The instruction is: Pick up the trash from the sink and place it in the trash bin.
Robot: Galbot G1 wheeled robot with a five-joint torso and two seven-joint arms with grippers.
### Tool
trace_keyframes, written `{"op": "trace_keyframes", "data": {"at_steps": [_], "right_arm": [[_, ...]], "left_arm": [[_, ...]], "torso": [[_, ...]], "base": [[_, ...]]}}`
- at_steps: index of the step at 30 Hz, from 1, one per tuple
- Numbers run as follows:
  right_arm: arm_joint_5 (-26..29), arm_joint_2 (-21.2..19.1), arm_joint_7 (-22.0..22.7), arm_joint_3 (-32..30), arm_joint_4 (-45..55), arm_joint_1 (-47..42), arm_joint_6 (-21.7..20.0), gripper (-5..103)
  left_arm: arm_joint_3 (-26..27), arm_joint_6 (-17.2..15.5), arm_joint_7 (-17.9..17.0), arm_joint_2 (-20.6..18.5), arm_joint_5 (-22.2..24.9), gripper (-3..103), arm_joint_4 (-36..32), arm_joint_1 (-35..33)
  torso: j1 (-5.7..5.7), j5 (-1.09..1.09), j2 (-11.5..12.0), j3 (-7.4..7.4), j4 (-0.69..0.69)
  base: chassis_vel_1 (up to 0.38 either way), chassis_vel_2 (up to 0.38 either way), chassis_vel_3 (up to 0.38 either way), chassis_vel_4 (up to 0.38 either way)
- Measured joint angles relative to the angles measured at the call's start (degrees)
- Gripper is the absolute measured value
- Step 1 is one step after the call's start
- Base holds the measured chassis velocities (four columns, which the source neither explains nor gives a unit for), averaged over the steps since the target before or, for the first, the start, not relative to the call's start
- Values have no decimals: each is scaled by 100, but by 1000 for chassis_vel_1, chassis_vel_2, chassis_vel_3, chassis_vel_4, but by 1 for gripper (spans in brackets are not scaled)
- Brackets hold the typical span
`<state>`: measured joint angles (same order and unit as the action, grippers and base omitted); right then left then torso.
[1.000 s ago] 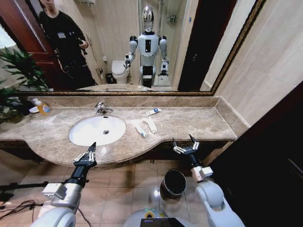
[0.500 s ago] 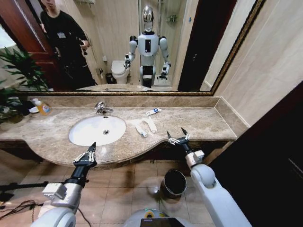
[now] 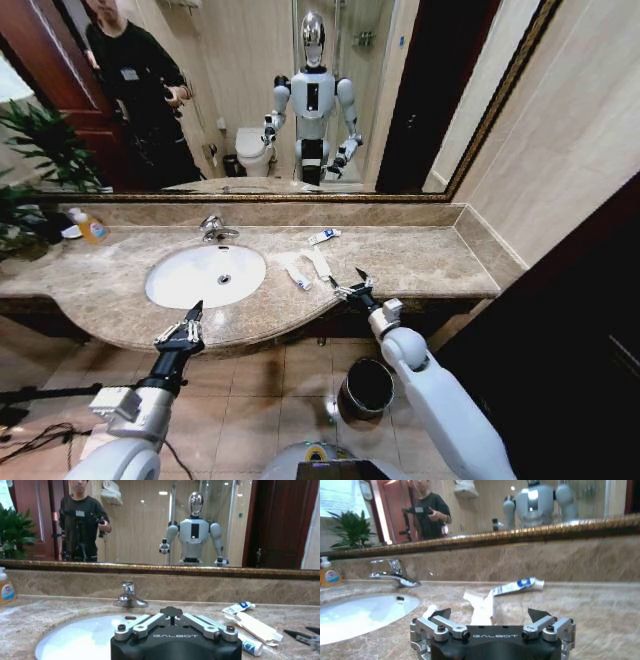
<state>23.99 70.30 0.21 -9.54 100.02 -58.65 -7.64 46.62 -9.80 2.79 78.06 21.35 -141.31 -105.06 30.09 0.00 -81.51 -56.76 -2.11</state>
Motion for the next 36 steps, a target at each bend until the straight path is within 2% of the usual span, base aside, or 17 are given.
{"op": "trace_keyframes", "data": {"at_steps": [3, 10, 18, 20, 24, 28, 29, 31, 33, 34, 35, 36], "right_arm": [[300, 63, 262, 182, -110, 159, -238, 100], [702, 175, 451, 326, -315, 456, -719, 100], [813, 325, 513, 375, -611, 772, -754, 100], [815, 342, 513, 379, -649, 817, -753, 103], [821, 406, 506, 382, -750, 937, -747, 99], [817, 463, 480, 390, -841, 992, -752, 83], [817, 463, 480, 390, -841, 992, -752, 83], [807, 465, 459, 392, -867, 992, -754, 72], [800, 466, 452, 392, -891, 992, -754, 72], [789, 469, 442, 389, -921, 994, -754, 61], [783, 469, 438, 382, -937, 997, -753, 61], [778, 470, 434, 374, -948, 1000, -750, 55]], "left_arm": [[0, 0, 0, 0, 0, 0, 0, 0], [0, 0, 0, 0, 0, 0, 0, 0], [0, 0, 0, 0, 0, 0, 0, 0], [0, 0, 0, 0, 0, 0, 0, 0], [0, 0, 0, 0, 0, 0, 0, 0], [0, 0, 0, 0, 0, 0, 0, 0], [0, 0, 0, 0, 0, 0, 0, 0], [0, 0, 0, 0, 0, 0, 0, 0], [0, 0, 0, 0, 0, 0, 0, 0], [0, 0, 0, 0, 0, 0, 0, 0], [0, 0, 0, 0, 0, 0, 0, 0], [0, 0, 0, 0, 0, 0, 0, 0]], "torso": [[0, 0, 0, 0, 0], [0, -1, 0, 0, 0], [0, -1, 0, 0, 0], [0, -1, 0, 0, 0], [0, -1, 0, 0, 0], [0, -1, 0, 0, 0], [0, -1, 0, 0, 0], [0, -1, 0, 0, 0], [0, -1, 0, 0, 0], [0, -1, 0, 0, 0], [0, -1, 0, 0, 0], [0, -1, 0, 0, 0]], "base": [[0, 0, 0, 0], [0, 0, 0, 0], [0, 0, 0, 0], [0, 0, 0, 0], [0, 0, 0, 0], [0, 0, 0, 0], [0, 0, 0, 0], [0, 0, 0, 0], [0, 0, 0, 0], [0, 0, 0, 0], [0, 0, 0, 0], [0, 0, 0, 0]]}}
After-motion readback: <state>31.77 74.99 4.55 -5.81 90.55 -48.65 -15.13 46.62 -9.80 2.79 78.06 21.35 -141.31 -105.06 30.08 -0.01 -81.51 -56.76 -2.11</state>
